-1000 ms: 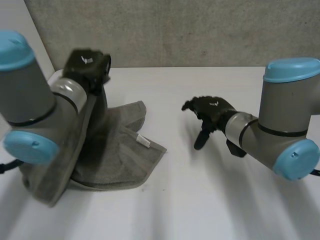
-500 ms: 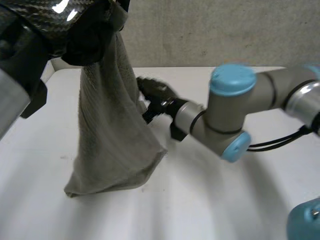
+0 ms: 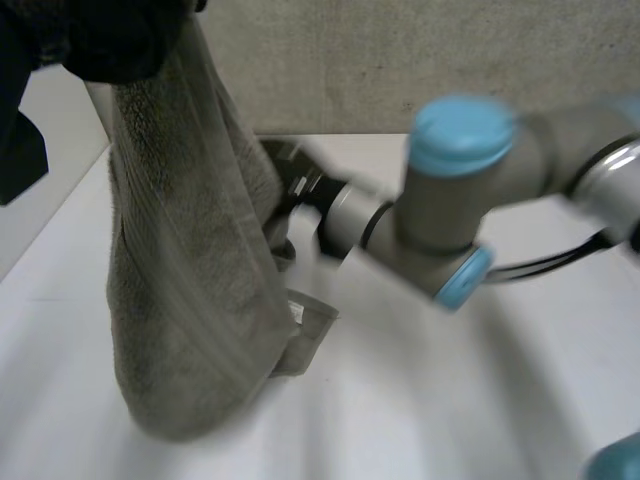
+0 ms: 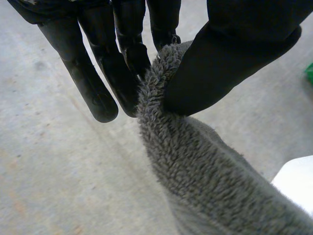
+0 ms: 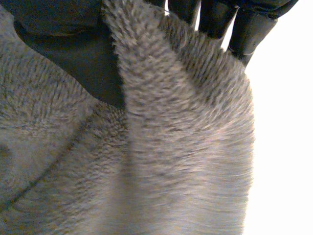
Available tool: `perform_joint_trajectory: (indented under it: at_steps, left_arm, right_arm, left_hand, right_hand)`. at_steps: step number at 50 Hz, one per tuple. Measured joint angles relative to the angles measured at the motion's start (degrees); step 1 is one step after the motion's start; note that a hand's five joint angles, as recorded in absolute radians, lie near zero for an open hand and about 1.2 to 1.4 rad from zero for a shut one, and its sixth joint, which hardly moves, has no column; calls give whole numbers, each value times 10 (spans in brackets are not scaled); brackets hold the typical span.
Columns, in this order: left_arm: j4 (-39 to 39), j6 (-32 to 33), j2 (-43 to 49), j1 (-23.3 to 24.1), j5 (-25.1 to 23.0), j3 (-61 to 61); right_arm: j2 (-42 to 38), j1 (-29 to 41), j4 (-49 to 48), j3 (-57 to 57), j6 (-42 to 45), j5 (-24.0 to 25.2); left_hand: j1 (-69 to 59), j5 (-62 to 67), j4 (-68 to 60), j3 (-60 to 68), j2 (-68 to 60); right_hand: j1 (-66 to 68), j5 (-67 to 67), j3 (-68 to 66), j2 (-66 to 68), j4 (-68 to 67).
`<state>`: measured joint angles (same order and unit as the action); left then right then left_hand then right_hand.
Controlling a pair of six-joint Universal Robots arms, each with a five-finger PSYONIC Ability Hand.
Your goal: Fold the towel.
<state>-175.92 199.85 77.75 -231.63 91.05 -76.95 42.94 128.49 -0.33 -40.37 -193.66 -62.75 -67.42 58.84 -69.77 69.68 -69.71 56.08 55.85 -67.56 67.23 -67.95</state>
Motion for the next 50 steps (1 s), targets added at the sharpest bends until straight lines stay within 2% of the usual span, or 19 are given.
perform_joint_trajectory:
  at_steps: [1,2,7,10,16,21,30,37,38,40,41,42,44,45,46,50]
  left_arm:
    - [-7,-1,3,-14,0,1]
    - [-7,-1,3,-14,0,1]
    - [-49,-7,14,-71,1,3]
    - [-79,-13,17,-96,1,2]
    - [-125,-26,30,-120,2,-5]
    - [-144,-30,58,-125,0,-18]
    - [-154,-29,120,-141,-5,-79]
    - [-156,-26,193,-163,-19,-163]
    - [-156,-24,233,-169,-29,-211]
    - [-156,-24,242,-170,-32,-222]
    - [-155,-22,264,-171,-36,-252]
    - [-155,-22,270,-171,-37,-260]
    - [-154,-21,279,-172,-39,-276]
    - [-154,-21,281,-172,-39,-282]
    - [-153,-21,282,-172,-40,-289]
    - [-152,-21,273,-172,-40,-296]
  right_arm:
    - [27,-20,-6,2,19,-36]
    - [27,-20,-6,2,19,-36]
    - [150,-85,-58,-50,111,-154]
    - [220,-105,-111,-114,150,-189]
    - [327,-116,-194,-239,186,-201]
    - [398,-110,-181,-336,219,-193]
    - [393,-92,-43,-402,294,-185]
    - [320,-76,21,-453,345,-186]
    - [265,-72,37,-477,359,-189]
    - [252,-71,40,-482,361,-189]
    - [223,-72,47,-490,364,-190]
    - [214,-72,49,-492,365,-190]
    - [204,-75,52,-494,365,-191]
    - [202,-76,53,-494,364,-191]
    - [202,-79,53,-493,363,-191]
    - [219,-102,47,-488,355,-192]
  left_hand:
    - [0,0,0,0,0]
    - [0,0,0,0,0]
    - [0,0,0,0,0]
    - [0,0,0,0,0]
    - [0,0,0,0,0]
    - [0,0,0,0,0]
    - [0,0,0,0,0]
    - [0,0,0,0,0]
    - [0,0,0,0,0]
    - [0,0,0,0,0]
    - [0,0,0,0,0]
    - [0,0,0,0,0]
    - [0,0,0,0,0]
    - [0,0,0,0,0]
    - [0,0,0,0,0]
    - [0,0,0,0,0]
  right_hand:
    - [0,0,0,0,0]
    - [0,0,0,0,0]
    - [0,2,-2,0,-3]
    - [0,2,-3,0,-3]
    - [0,4,-5,0,-3]
    - [0,4,-5,0,-4]
    - [0,5,-5,0,-5]
    - [0,6,-5,0,-5]
    - [-9,-5,9,-16,10]
    - [-9,-5,9,-16,10]
    - [-173,-201,225,-226,229]
    - [-173,-201,225,-226,229]
    - [-280,-330,349,-351,355]
    - [-280,-330,349,-351,355]
    - [-366,-439,454,-450,460]
    - [-390,-474,485,-471,494]
